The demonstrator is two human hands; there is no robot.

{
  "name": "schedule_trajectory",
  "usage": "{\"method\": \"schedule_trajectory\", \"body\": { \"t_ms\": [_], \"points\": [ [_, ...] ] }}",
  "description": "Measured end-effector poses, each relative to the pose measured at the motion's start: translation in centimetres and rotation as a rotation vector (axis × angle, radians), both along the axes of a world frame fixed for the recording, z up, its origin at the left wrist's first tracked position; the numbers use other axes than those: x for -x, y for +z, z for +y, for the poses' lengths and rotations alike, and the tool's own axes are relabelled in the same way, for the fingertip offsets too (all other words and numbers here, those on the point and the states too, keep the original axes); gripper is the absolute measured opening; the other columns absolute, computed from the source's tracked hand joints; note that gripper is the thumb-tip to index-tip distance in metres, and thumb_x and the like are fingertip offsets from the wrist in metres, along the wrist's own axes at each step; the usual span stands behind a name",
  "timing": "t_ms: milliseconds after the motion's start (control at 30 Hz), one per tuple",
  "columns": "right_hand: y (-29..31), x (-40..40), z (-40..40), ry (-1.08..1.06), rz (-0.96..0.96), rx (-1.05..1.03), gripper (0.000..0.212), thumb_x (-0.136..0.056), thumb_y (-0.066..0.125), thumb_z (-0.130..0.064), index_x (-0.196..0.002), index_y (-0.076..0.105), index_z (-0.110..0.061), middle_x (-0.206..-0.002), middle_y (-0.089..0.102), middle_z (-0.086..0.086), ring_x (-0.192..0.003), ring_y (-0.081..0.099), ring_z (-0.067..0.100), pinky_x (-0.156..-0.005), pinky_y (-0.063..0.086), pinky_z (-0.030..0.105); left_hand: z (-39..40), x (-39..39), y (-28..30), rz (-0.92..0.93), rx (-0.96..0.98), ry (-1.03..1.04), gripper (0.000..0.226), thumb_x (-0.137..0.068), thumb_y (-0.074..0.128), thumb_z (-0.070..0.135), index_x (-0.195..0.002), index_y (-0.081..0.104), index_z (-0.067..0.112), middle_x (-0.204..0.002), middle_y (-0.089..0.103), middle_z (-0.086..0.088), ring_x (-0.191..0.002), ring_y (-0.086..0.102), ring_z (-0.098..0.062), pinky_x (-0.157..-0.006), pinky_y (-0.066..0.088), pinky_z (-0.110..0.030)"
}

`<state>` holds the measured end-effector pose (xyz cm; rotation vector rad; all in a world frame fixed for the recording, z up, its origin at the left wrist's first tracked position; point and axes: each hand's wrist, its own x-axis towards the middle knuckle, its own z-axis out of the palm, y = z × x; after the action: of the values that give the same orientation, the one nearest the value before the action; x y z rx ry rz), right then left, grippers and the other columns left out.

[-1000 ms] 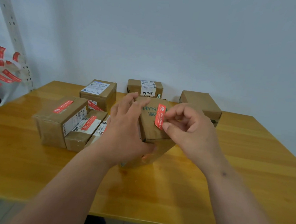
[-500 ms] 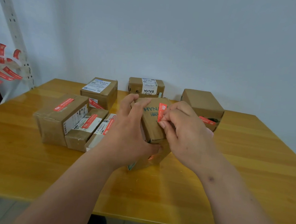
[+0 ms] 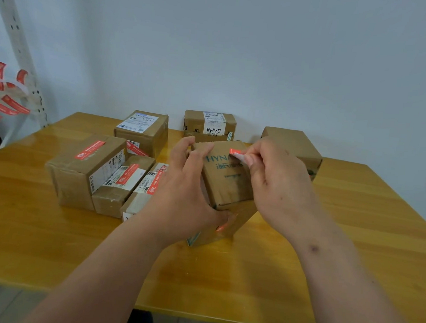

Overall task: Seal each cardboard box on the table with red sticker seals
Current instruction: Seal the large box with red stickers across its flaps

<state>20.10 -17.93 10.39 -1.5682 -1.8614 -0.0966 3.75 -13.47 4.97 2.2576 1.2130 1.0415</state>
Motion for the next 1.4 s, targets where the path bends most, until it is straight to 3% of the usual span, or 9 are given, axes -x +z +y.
{"method": "schedule_trajectory", "body": {
  "t_ms": [100, 233, 367, 633, 767, 1000, 1167, 1300, 1400],
  "points": [
    [0.3, -0.6, 0.1, -0.009, 0.078, 0.002, 0.016, -0.101, 0.038, -0.026, -0.093, 0.051, -0.022, -0.089, 0.058, -0.009, -0.073, 0.050, -0.002, -0.059, 0.036, 0.014, -0.1, 0.0, -0.3, -0.020, 0.021, -0.013, 0.120, -0.041, 0.077, 0.062, -0.142, 0.015, 0.043, -0.150, 0.007, 0.017, -0.139, 0.025, -0.018, -0.107, 0.041, -0.044],
    [0.8, -0.8, 0.0, -0.001, 0.122, 0.013, 0.017, -0.102, 0.036, -0.025, -0.090, 0.048, -0.025, -0.099, 0.057, -0.008, -0.092, 0.064, 0.016, -0.073, 0.054, 0.046, -0.4, -0.1, -0.1, 0.025, 0.006, -0.002, 0.120, -0.040, 0.066, 0.071, -0.143, 0.010, 0.044, -0.148, 0.014, 0.016, -0.133, 0.030, -0.015, -0.109, 0.036, -0.047],
    [1.5, -0.9, -0.4, 0.048, 0.147, 0.015, 0.016, -0.101, 0.036, -0.019, -0.089, 0.046, -0.021, -0.093, 0.048, -0.013, -0.095, 0.061, 0.022, -0.077, 0.055, 0.045, -0.8, -0.1, 0.3, 0.066, -0.026, 0.003, 0.122, -0.043, 0.064, 0.073, -0.147, 0.008, 0.039, -0.147, 0.014, 0.016, -0.132, 0.028, -0.010, -0.110, 0.032, -0.051],
    [2.2, -1.1, -0.9, 0.068, 0.208, 0.019, 0.014, -0.103, 0.033, -0.027, -0.092, 0.041, -0.027, -0.094, 0.058, -0.002, -0.092, 0.065, 0.022, -0.068, 0.058, 0.049, -0.8, 0.3, 0.5, 0.067, -0.001, 0.016, 0.127, -0.047, 0.081, 0.059, -0.149, 0.009, 0.038, -0.138, 0.013, 0.026, -0.123, 0.024, -0.001, -0.111, 0.031, -0.050],
    [1.8, -0.9, -0.9, 0.067, 0.535, -0.052, 0.019, -0.103, 0.035, -0.023, -0.087, 0.043, -0.027, -0.097, 0.057, -0.009, -0.095, 0.065, 0.005, -0.071, 0.061, 0.038, -1.4, 0.0, 0.1, 0.071, -0.039, -0.016, 0.132, -0.048, 0.083, 0.060, -0.150, 0.001, 0.039, -0.146, 0.006, 0.024, -0.135, 0.020, -0.007, -0.111, 0.032, -0.050],
    [0.4, -1.8, 0.3, -0.062, 0.990, -0.152, 0.018, -0.103, 0.037, -0.034, -0.090, 0.049, -0.035, -0.106, 0.066, -0.006, -0.104, 0.062, 0.011, -0.091, 0.053, 0.048, -2.4, -0.5, -2.1, 0.230, -0.251, -0.127, 0.130, -0.062, 0.086, 0.041, -0.152, -0.008, 0.037, -0.159, -0.014, 0.005, -0.148, -0.008, -0.021, -0.111, 0.029, -0.059],
    [-1.9, -1.7, 1.0, -0.136, 1.006, 0.096, 0.021, -0.091, 0.037, -0.058, -0.087, 0.052, -0.045, -0.101, 0.068, -0.012, -0.107, 0.060, 0.014, -0.099, 0.045, 0.051, -3.4, -0.6, -2.9, 0.169, -0.126, -0.212, 0.121, -0.064, 0.069, 0.069, -0.147, -0.016, 0.046, -0.148, -0.007, 0.030, -0.144, 0.004, -0.008, -0.115, 0.029, -0.041],
    [-3.3, -1.1, 0.4, -0.110, 0.976, 0.207, 0.023, -0.099, 0.035, -0.050, -0.098, 0.051, -0.034, -0.104, 0.064, -0.012, -0.102, 0.061, 0.008, -0.091, 0.052, 0.051, -2.9, -0.3, -4.3, 0.012, 0.054, -0.090, 0.085, -0.078, 0.055, 0.067, -0.149, 0.017, 0.039, -0.143, 0.016, 0.028, -0.136, 0.020, -0.001, -0.113, 0.034, -0.034],
    [-3.7, -1.0, 0.3, -0.121, 0.911, 0.216, 0.025, -0.099, 0.035, -0.049, -0.098, 0.052, -0.031, -0.097, 0.062, -0.014, -0.096, 0.065, 0.010, -0.090, 0.052, 0.053, -2.4, -0.6, -4.5, -0.032, 0.085, -0.010, 0.070, -0.083, 0.064, 0.051, -0.144, 0.035, 0.032, -0.143, 0.022, 0.024, -0.136, 0.020, 0.000, -0.113, 0.035, -0.034]
  ]
}}
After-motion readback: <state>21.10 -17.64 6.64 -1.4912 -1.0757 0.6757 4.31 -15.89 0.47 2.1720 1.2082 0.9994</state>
